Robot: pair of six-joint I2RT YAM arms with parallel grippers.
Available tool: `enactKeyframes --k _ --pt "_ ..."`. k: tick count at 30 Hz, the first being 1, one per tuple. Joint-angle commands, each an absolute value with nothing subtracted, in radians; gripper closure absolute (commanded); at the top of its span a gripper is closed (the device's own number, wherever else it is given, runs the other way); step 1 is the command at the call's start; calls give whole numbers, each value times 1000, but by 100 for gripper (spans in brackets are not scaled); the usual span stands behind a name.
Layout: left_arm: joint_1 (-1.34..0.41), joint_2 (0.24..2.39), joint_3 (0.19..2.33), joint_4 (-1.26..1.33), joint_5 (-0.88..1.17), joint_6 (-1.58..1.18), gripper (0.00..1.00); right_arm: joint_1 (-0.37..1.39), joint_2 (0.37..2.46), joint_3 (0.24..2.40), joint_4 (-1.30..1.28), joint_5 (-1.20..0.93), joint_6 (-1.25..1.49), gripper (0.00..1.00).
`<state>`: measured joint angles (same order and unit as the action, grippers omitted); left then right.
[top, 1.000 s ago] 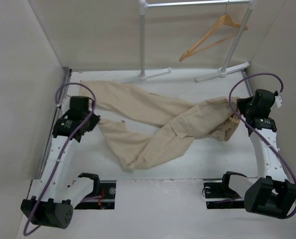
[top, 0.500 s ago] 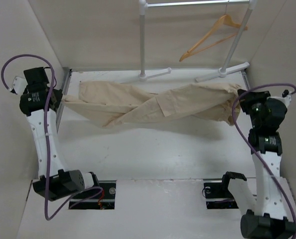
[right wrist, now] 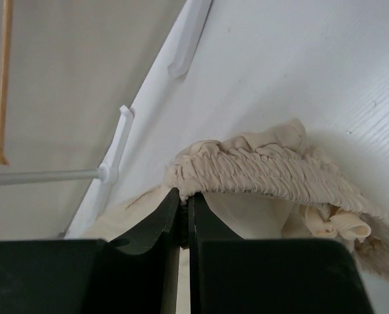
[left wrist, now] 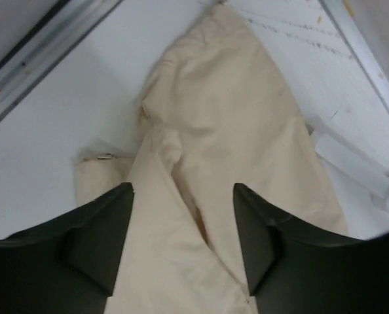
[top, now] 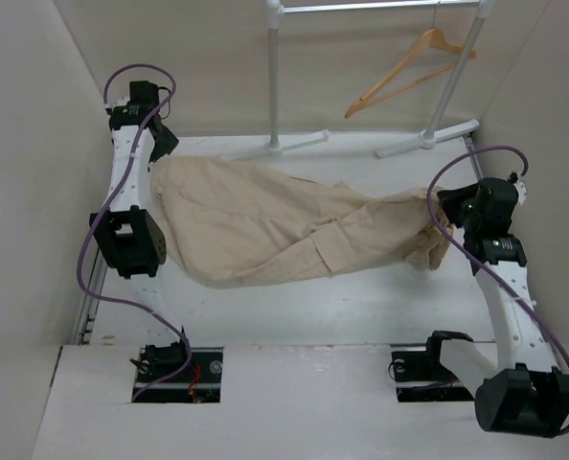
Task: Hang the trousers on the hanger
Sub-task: Flatten out the trousers at the center of the board.
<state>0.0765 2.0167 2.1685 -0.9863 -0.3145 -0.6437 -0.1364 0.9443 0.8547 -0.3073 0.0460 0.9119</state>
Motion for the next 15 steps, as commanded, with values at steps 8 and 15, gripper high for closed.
enactKeyframes --k 8,15 --pt "215 1366 1228 -669 -316 -688 52 -19 896 901 -281 74 836 97" --pt "476 1144 758 -433 -51 -788 51 91 812 793 -301 67 845 97"
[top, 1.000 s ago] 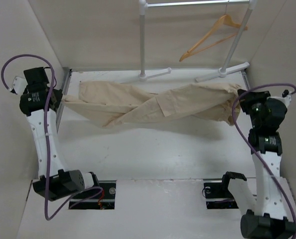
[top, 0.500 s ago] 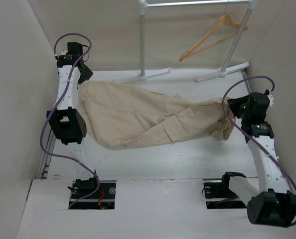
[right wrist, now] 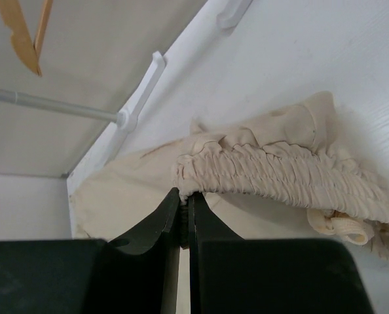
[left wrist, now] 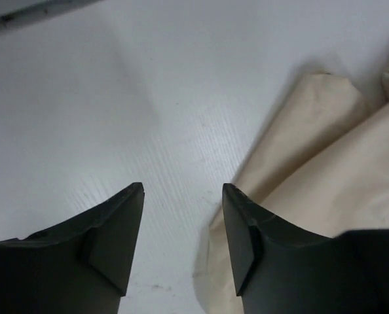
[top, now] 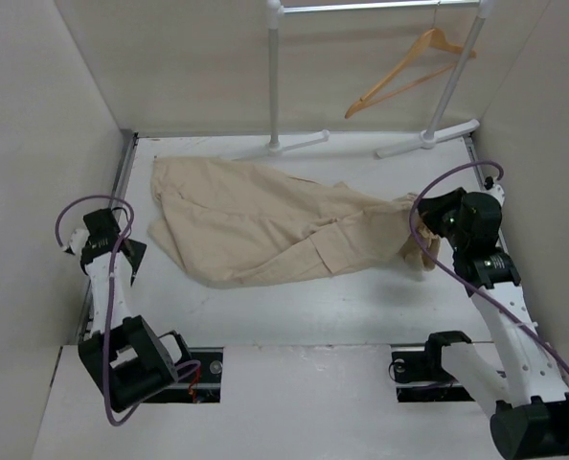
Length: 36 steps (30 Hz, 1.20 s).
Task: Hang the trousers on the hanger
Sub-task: Flatten out the trousers at the center of the board.
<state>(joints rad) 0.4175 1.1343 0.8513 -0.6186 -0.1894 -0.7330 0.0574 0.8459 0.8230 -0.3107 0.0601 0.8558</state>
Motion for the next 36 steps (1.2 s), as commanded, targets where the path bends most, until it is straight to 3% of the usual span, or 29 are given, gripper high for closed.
enactKeyframes --k 1,13,15,19,24,31,36 --pt "485 1153 737 -390 -26 -792 49 105 798 779 -305 67 844 97" --pt "391 1437 718 -109 58 -833 49 140 713 724 -374 61 819 97" --pt "360 1512 755 -110 54 -831 57 142 712 730 -383 61 819 97" --pt "332 1585 799 -130 17 -854 86 142 707 749 -405 61 815 97" --pt "343 1373 848 -245 -81 -881 98 142 675 750 -426 57 795 97" --pt "380 1016 1021 -716 -225 -828 98 142 559 759 -555 69 769 97" --pt "380 920 1207 -972 -308 -756 97 215 526 862 -652 176 724 98"
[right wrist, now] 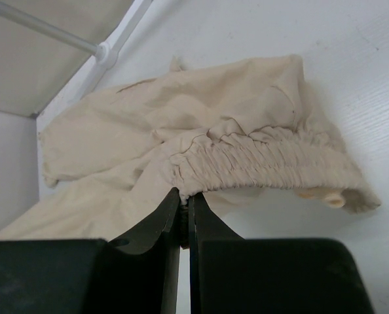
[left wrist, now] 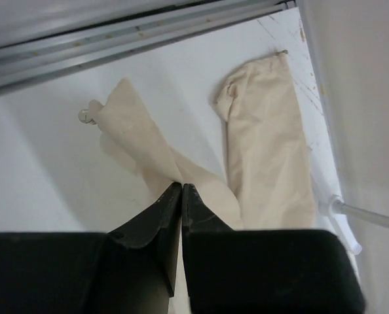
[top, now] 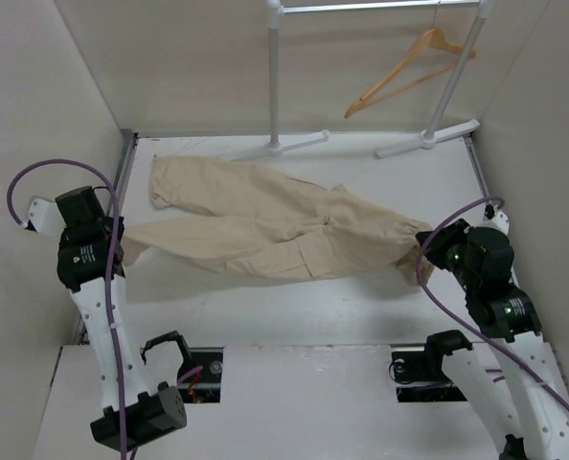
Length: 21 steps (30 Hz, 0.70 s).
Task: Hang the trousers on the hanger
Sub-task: Flatten out the trousers at the center of the board.
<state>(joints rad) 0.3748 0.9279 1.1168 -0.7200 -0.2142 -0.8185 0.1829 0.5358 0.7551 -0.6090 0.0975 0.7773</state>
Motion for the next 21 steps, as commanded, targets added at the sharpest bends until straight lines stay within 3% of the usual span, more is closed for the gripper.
enactKeyframes --k 1,5,9,15,21 --pt "380 925 1254 -1004 -320 -732 97 234 538 900 -666 210 704 98" --pt "369 951 1400 -1072 -409 -663 96 269 580 989 -672 297 647 98" --pt "349 1001 1378 -1031 -477 -615 95 246 630 953 -608 295 627 98" --pt "364 1164 1296 -908 -342 -641 95 197 739 1011 -598 279 634 99" --pt "320 1279 1422 -888 -281 -713 96 173 802 1212 -584 207 640 99"
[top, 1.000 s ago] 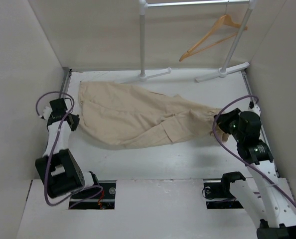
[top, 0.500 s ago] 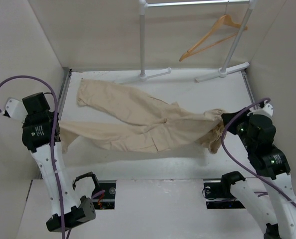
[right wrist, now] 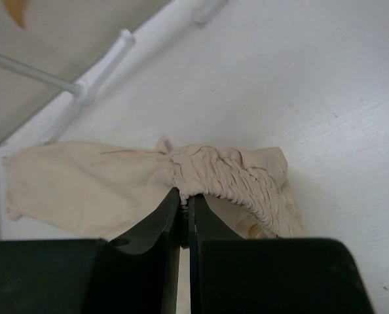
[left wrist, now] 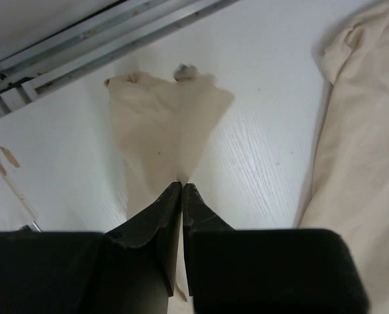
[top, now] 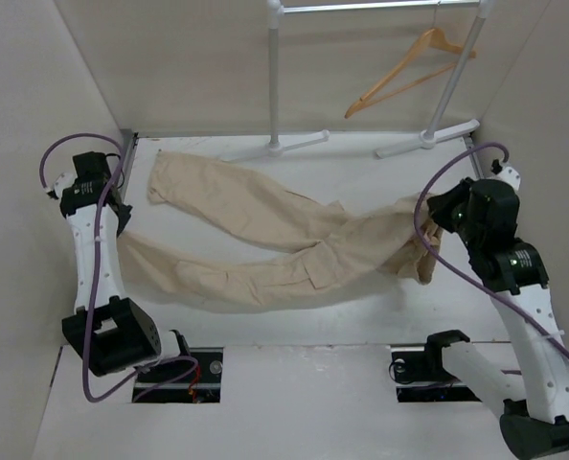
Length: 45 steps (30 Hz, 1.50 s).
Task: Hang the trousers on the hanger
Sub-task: Flatten out the trousers at the center of the board.
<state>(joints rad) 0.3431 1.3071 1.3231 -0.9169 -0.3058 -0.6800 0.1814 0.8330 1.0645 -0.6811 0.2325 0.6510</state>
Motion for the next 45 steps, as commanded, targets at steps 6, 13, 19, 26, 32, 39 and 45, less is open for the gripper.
enactKeyframes --k 6,13,19,26,32,39,45 --pt "380 1209 1431 -966 -299 -707 97 194 585 1108 -704 140 675 99" --pt "432 1218 1226 -934 -365 -617 97 111 411 818 -1032 107 739 100" --pt "411 1172 1126 -856 -351 -646 89 90 417 765 -1066 138 804 91" --pt "73 1351 1247 -749 -363 -657 65 96 492 897 -1051 331 703 30" --pt "-11 1682 1478 -670 -339 -640 53 110 632 979 -910 457 609 49" --pt "-24 2044 1788 -680 -246 -597 48 -21 923 888 -665 331 632 58" --pt "-18 2167 1792 -647 -224 -646 57 -42 1211 862 -538 214 630 18"
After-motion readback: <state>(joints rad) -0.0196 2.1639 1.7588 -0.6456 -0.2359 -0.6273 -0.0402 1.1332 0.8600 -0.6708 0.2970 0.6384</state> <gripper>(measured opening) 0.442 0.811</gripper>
